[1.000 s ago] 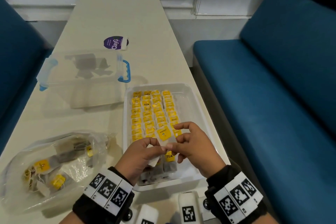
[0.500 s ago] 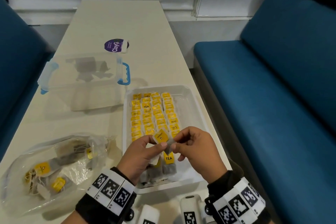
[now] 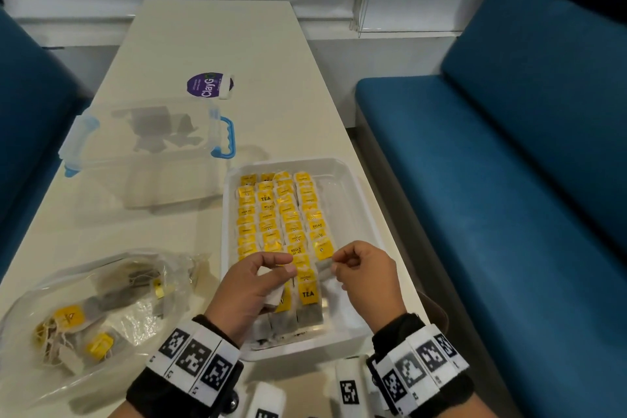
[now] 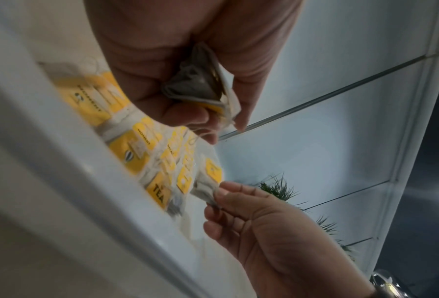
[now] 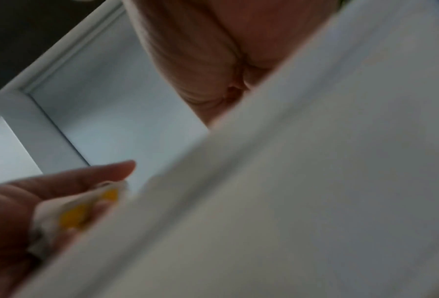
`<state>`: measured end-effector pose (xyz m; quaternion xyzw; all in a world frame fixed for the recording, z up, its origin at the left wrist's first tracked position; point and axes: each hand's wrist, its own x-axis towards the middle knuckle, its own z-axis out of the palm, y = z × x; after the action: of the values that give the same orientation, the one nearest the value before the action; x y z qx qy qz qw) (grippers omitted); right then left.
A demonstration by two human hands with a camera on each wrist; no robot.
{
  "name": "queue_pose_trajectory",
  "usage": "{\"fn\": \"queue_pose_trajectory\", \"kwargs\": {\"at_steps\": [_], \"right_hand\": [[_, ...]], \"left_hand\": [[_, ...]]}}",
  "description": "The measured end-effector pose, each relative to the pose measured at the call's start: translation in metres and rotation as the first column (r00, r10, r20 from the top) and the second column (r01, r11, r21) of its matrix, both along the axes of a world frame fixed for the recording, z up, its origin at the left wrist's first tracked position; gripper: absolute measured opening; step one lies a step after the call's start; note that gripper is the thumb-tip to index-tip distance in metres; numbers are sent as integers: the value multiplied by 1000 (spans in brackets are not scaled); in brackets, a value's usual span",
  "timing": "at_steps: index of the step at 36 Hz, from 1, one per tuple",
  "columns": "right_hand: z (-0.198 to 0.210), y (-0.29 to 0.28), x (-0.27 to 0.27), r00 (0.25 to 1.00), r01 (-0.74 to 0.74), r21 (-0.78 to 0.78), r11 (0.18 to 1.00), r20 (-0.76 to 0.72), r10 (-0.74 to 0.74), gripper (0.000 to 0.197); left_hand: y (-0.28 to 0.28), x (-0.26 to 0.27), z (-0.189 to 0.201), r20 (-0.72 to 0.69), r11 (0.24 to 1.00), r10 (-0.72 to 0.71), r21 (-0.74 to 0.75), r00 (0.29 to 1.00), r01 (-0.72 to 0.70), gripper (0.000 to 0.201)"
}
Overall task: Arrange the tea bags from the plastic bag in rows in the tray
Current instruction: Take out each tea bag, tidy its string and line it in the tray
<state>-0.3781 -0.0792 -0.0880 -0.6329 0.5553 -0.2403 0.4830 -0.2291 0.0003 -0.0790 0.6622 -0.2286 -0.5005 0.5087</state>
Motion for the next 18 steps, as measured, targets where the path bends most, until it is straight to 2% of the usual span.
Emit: {"fn": "queue_pose_trajectory", "kwargs": {"at_steps": [9, 15, 18], "right_hand": [[-21, -13, 4, 969, -4, -13, 1000, -247, 1, 20], [-23, -13, 7, 937, -69, 17, 997, -343, 71, 27], [-23, -11, 8, 926, -113, 34, 993, -358, 118, 27]], "left_hand": [[7, 2, -2, -24, 999, 41, 17, 999, -41, 5], [9, 2, -1, -50, 999, 49, 18, 998, -48, 2], [9, 0, 0, -70, 999, 43, 26, 997, -41, 7]]}}
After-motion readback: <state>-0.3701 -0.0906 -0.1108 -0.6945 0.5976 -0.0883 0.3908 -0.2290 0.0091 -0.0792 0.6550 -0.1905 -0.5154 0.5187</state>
